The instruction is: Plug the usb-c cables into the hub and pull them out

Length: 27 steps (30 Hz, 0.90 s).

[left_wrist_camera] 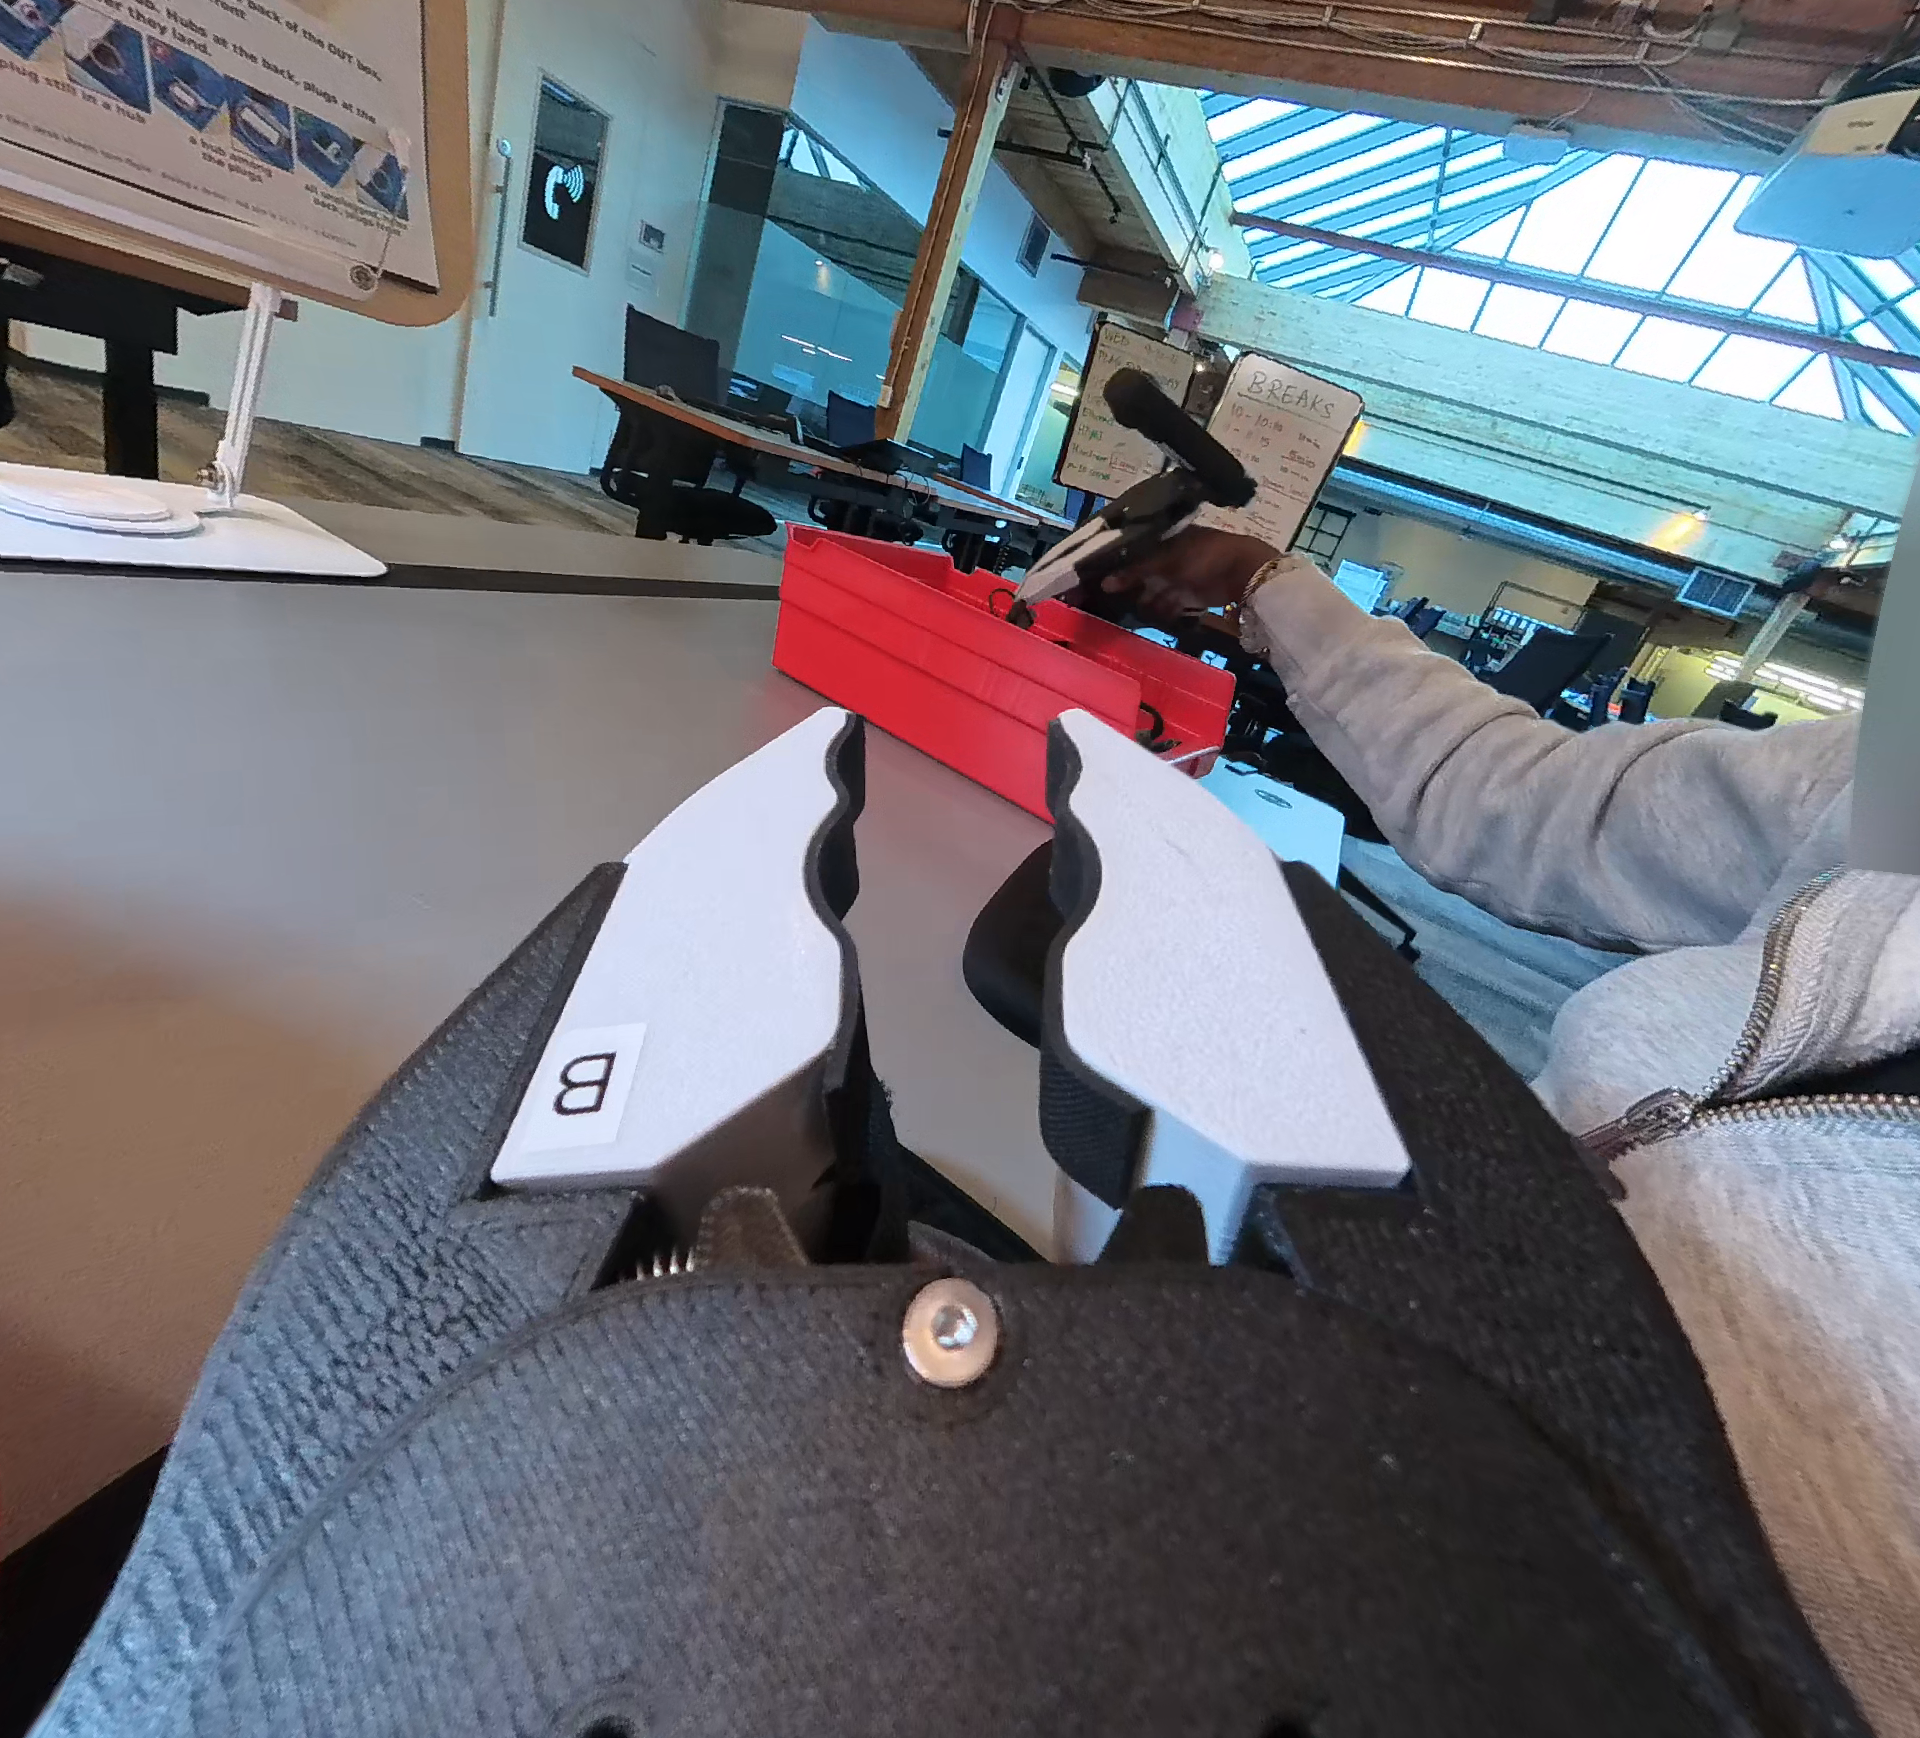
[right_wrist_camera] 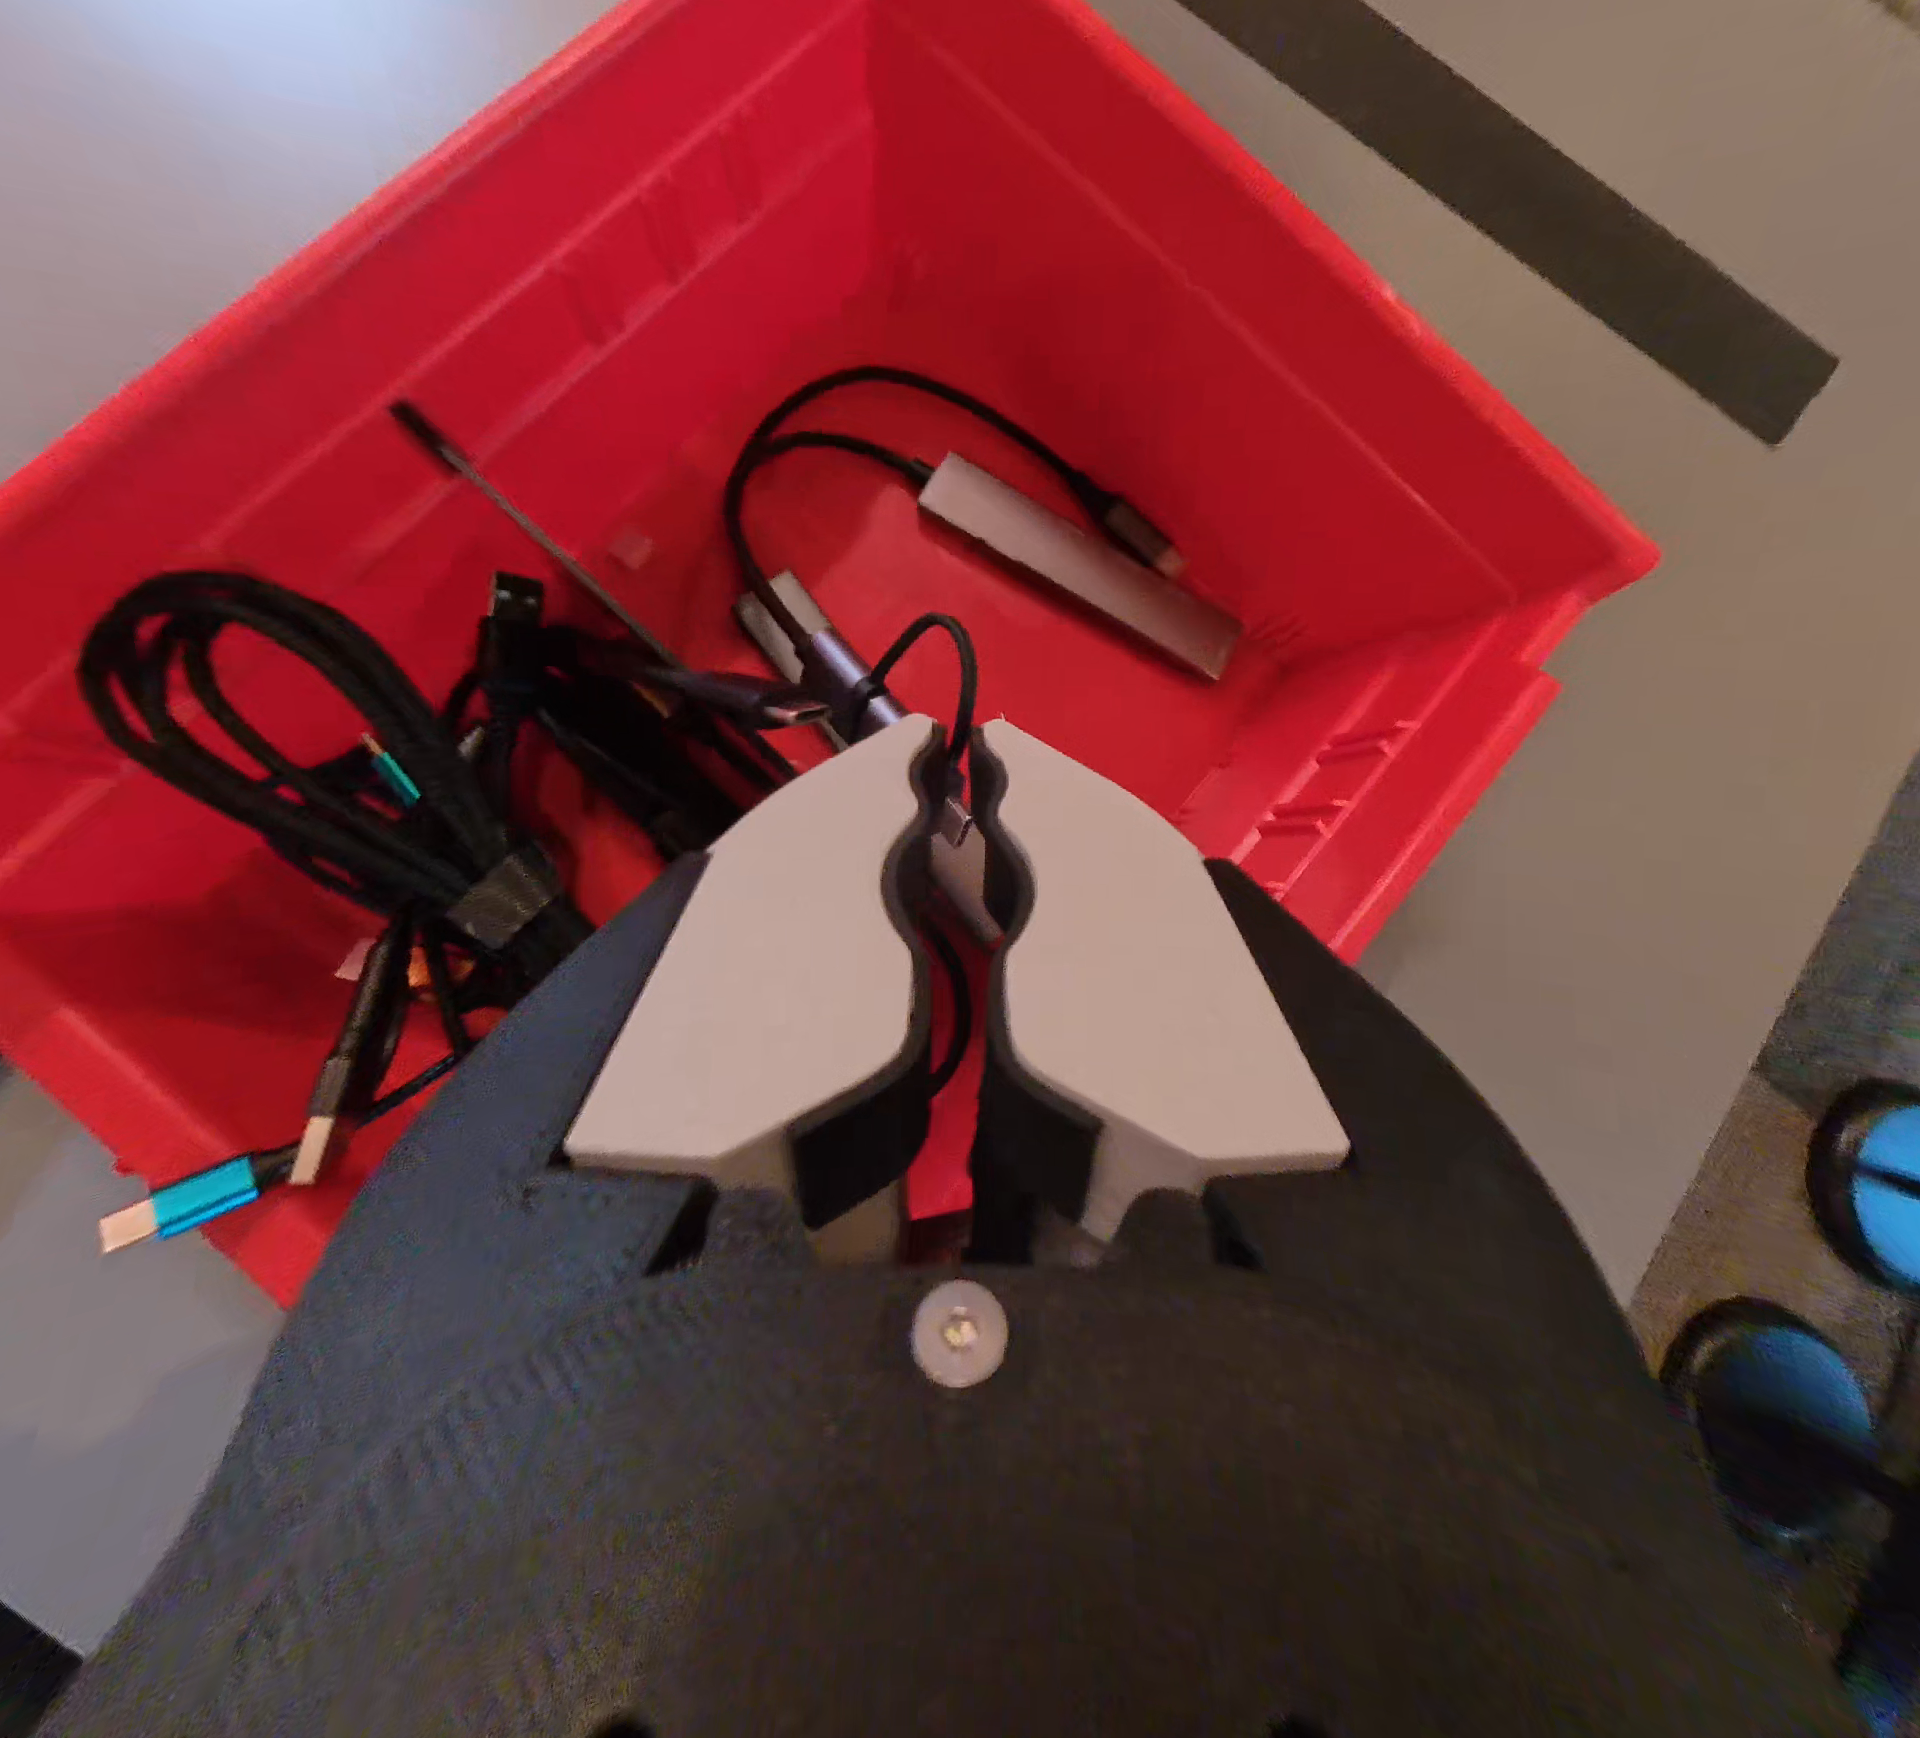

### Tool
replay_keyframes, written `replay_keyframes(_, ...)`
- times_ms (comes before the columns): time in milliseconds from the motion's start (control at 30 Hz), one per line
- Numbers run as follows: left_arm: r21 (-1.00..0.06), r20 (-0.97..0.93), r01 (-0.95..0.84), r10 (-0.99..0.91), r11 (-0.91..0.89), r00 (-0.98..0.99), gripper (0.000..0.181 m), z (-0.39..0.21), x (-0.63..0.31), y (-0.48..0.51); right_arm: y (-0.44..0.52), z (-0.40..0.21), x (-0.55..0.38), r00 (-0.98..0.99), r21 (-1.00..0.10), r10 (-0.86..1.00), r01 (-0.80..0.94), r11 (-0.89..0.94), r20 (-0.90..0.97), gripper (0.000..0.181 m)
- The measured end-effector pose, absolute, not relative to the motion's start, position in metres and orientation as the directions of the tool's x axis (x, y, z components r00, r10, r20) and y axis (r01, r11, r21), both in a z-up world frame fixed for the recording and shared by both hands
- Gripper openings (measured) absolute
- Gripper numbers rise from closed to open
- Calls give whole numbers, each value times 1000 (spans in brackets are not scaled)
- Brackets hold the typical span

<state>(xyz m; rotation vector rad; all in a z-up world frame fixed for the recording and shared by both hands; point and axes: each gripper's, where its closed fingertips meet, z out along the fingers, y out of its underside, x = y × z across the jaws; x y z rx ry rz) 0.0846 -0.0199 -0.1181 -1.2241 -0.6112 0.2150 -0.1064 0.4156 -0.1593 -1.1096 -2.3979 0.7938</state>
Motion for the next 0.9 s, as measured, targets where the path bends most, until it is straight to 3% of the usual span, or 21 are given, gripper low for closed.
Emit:
replay_keyframes(133,-923,323,163,469,350,822,33,-117,85,-21,431,-183,-114,-553,-532,822,659,532,136,8)
replay_keyframes(233,-926,318,161,471,343,823,33,-118,85,-20,437,-186,-118,-510,-495,842,693,523,176,25)
replay_keyframes(500,-929,307,151,477,338,824,33,-117,86,-20,425,-107,-106,-310,-763,925,536,360,219,57)
replay_keyframes(600,-933,300,148,481,328,824,33,-117,86,-19,367,-91,-60,-413,-828,904,465,312,109,60)
replay_keyframes(667,-937,289,139,488,322,823,33,-117,87,-18,323,-108,-18,-550,-781,831,484,395,79,65)
replay_keyframes(767,-944,262,109,505,312,822,33,-115,88,-18,289,-152,33,-671,-614,733,534,582,112,69)
replay_keyframes(900,-950,238,85,522,299,819,33,-114,89,-19,293,-194,32,-612,-420,746,624,659,263,67)
